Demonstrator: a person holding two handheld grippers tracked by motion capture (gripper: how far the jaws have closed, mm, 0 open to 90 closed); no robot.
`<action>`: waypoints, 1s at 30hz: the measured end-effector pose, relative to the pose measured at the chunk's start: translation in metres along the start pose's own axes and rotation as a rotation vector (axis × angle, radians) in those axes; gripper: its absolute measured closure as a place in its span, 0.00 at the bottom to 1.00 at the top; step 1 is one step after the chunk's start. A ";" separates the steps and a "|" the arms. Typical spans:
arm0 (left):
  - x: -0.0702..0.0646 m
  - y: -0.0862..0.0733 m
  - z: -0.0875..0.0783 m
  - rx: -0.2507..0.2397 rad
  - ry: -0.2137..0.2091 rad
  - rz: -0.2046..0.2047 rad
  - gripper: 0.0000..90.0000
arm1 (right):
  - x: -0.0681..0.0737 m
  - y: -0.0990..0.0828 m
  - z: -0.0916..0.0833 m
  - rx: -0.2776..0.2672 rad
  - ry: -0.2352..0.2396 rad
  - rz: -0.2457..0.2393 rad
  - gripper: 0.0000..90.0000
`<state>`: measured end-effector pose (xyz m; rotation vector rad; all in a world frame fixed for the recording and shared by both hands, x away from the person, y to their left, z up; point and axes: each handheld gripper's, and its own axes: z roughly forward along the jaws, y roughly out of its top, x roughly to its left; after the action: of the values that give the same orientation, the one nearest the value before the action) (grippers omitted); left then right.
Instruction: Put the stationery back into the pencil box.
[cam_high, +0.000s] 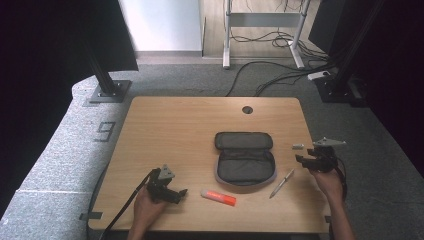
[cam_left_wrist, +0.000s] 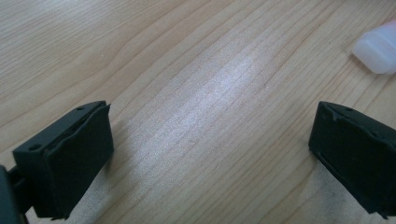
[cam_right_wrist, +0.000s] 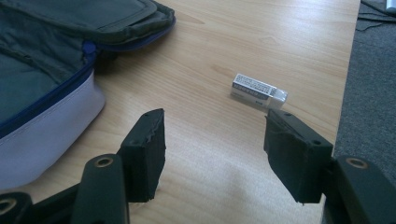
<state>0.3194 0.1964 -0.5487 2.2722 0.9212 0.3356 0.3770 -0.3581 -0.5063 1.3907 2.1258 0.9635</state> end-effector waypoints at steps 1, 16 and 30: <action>0.000 0.000 0.000 0.000 0.000 0.000 0.00 | -0.001 0.000 0.002 0.001 -0.001 0.002 0.42; 0.000 0.000 0.000 0.000 0.000 0.000 0.00 | -0.014 0.003 0.026 0.032 -0.025 0.006 0.39; 0.000 0.000 0.000 0.000 0.000 0.000 0.00 | -0.022 0.003 0.048 0.060 -0.041 0.008 0.39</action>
<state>0.3194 0.1964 -0.5487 2.2721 0.9213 0.3354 0.4198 -0.3626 -0.5366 1.4360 2.1369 0.8736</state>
